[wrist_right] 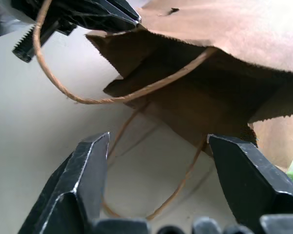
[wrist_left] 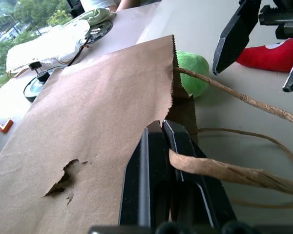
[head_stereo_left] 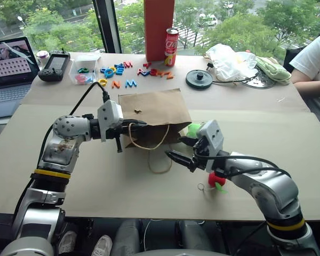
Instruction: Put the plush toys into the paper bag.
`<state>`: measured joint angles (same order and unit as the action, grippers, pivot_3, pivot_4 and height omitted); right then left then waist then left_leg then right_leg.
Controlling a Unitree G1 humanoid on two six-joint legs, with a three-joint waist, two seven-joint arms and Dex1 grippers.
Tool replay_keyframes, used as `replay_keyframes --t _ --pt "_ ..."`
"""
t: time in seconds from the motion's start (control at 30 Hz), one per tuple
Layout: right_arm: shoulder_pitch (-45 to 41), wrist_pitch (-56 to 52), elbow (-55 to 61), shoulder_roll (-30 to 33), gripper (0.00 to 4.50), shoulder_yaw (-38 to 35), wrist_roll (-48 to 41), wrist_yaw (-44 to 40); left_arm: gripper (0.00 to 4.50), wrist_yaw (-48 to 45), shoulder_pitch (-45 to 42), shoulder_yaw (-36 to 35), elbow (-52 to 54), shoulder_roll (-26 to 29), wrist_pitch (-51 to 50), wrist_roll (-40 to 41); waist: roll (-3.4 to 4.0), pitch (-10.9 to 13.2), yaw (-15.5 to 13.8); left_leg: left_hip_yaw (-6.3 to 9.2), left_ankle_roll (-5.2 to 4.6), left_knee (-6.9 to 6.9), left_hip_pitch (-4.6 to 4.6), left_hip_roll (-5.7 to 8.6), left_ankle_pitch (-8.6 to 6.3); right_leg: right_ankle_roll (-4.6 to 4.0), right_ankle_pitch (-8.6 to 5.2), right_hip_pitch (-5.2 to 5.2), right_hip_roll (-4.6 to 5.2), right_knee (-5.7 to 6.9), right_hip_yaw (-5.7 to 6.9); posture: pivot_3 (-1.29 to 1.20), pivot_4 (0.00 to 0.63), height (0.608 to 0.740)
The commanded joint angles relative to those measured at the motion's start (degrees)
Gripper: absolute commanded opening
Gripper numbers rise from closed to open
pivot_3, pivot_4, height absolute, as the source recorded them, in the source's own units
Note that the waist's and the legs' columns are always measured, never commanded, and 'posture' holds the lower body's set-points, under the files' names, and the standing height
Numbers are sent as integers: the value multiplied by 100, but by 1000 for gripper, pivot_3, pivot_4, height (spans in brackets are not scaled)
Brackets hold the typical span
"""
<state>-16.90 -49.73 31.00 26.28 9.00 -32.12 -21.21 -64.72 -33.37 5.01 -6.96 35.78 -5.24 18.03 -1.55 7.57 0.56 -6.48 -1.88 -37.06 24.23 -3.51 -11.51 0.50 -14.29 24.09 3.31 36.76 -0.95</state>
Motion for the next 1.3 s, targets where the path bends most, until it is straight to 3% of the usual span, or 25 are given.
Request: replay_keyframes --t 0.03,0.23,0.37,0.57,0.93,1.3 --pt "-252 140 -214 -394 1991 159 382 353 0 97 -169 -204 349 -20 -320 207 0 0 4 0 0 0 0 -1 0 0 0 -1 -1 0 1 0 150 739" --pt "-467 516 -827 -886 28 401 1139 717 0 183 -249 -259 455 -105 -634 310 0 0 12 -3 0 2 1 0 0 0 0 2 -1 0 0 0 150 739" --pt "-660 1078 -2097 -1601 28 580 1972 1523 0 257 -338 -259 514 -193 -859 383 0 0 26 -4 3 1 -1 0 2 -1 0 3 -2 1 -2 0 150 739" --pt "-688 1069 -2781 -1701 28 977 2559 1433 0 460 -548 -470 583 -309 -1420 647 0 -1 27 -4 6 7 4 0 3 -1 0 4 -1 3 -2 0 150 739" --pt "-639 975 -2952 -1727 28 1166 3026 1080 0 1007 -947 -926 648 -437 -2281 1142 -1 -5 43 0 7 6 -12 -2 4 -1 0 -6 -3 9 -3 0 150 739" --pt "-599 910 -2744 -1825 28 931 3082 914 0 1119 -796 -806 560 -406 -2154 949 -1 -5 48 -1 8 7 -13 -2 4 -2 0 -4 -4 10 -4 0 150 739"
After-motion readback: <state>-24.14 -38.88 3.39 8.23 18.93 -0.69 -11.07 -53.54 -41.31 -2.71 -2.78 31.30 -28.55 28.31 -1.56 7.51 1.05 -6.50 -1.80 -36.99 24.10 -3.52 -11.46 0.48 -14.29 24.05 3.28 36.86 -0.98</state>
